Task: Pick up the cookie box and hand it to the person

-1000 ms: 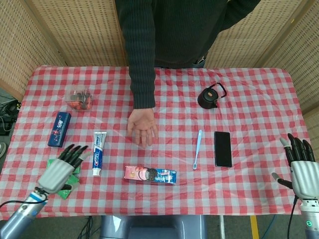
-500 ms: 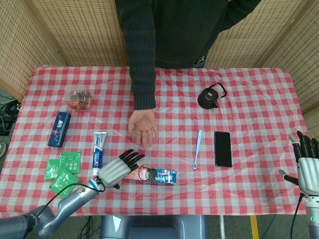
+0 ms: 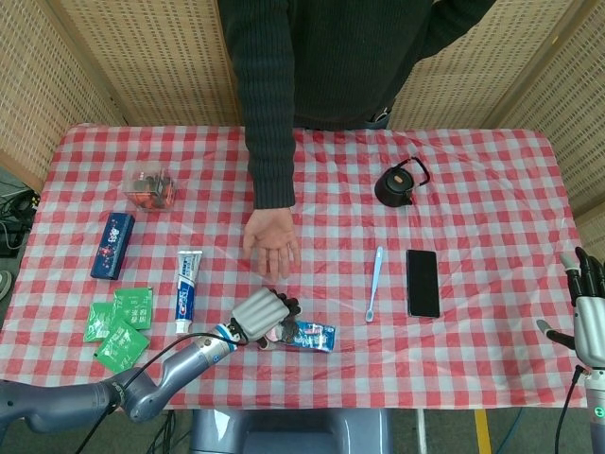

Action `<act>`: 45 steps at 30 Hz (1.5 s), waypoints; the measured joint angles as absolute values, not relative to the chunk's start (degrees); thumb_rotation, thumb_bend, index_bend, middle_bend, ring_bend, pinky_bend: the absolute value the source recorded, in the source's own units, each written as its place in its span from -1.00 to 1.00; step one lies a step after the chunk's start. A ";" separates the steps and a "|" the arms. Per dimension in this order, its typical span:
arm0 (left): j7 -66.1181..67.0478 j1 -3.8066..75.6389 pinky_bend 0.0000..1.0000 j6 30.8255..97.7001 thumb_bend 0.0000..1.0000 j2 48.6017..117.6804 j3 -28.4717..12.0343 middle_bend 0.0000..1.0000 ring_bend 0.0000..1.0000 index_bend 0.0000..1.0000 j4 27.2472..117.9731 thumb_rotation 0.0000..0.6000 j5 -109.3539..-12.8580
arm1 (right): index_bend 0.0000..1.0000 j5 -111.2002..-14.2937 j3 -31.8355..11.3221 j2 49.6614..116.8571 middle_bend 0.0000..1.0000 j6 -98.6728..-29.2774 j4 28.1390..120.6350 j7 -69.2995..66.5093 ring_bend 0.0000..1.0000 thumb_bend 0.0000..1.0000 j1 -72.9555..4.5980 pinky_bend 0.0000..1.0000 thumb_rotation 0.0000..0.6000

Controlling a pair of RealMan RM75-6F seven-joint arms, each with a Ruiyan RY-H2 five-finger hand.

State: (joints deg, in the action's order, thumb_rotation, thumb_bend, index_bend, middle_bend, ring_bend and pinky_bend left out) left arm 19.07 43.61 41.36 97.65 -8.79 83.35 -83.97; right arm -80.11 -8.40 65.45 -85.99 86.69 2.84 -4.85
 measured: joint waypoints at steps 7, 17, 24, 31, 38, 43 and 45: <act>18.48 42.71 0.25 46.52 -1.00 94.93 -7.36 0.03 0.11 0.22 85.98 1.00 -86.06 | -1.00 -80.32 -8.34 65.53 -1.00 -86.02 87.00 3.18 -1.00 -1.00 -4.94 -1.00 1.00; 7.20 39.64 0.25 59.53 -1.00 83.67 -1.65 0.05 0.12 0.24 91.72 1.00 -98.31 | -1.00 -80.61 -8.09 65.68 -1.00 -85.70 87.62 4.10 -1.00 -1.00 -5.19 -1.00 1.00; -2.18 37.56 0.25 73.10 -1.00 74.42 -3.17 0.05 0.12 0.24 94.67 1.00 -102.48 | -1.00 -81.13 -7.80 65.97 -1.00 -85.69 88.25 5.30 -1.00 -1.00 -5.39 -1.00 1.00; -0.27 38.73 0.25 71.16 -1.00 72.28 -8.61 0.05 0.12 0.24 98.03 1.00 -95.25 | -1.00 -81.33 -7.60 66.38 -1.00 -85.41 88.49 6.21 -1.00 -1.00 -5.66 -1.00 1.00; 9.80 42.18 0.25 64.60 -1.00 75.79 -12.18 0.05 0.12 0.24 98.57 1.00 -85.49 | -1.00 -80.42 -7.94 66.24 -1.00 -84.96 88.09 5.48 -1.00 -1.00 -5.73 -1.00 1.00; 16.64 44.10 0.18 63.17 -1.00 79.70 -13.83 -0.07 0.04 0.13 97.42 1.00 -80.97 | -1.00 -79.95 -8.16 65.98 -1.00 -84.84 87.80 4.66 -1.00 -1.00 -5.66 -1.00 1.00; 19.00 44.77 -0.11 62.96 -1.00 81.35 -14.34 -0.46 -0.32 -0.22 96.75 1.00 -79.28 | -1.00 -79.73 -8.24 65.82 -1.00 -84.77 87.69 4.22 -1.00 -1.00 -5.61 -1.00 1.00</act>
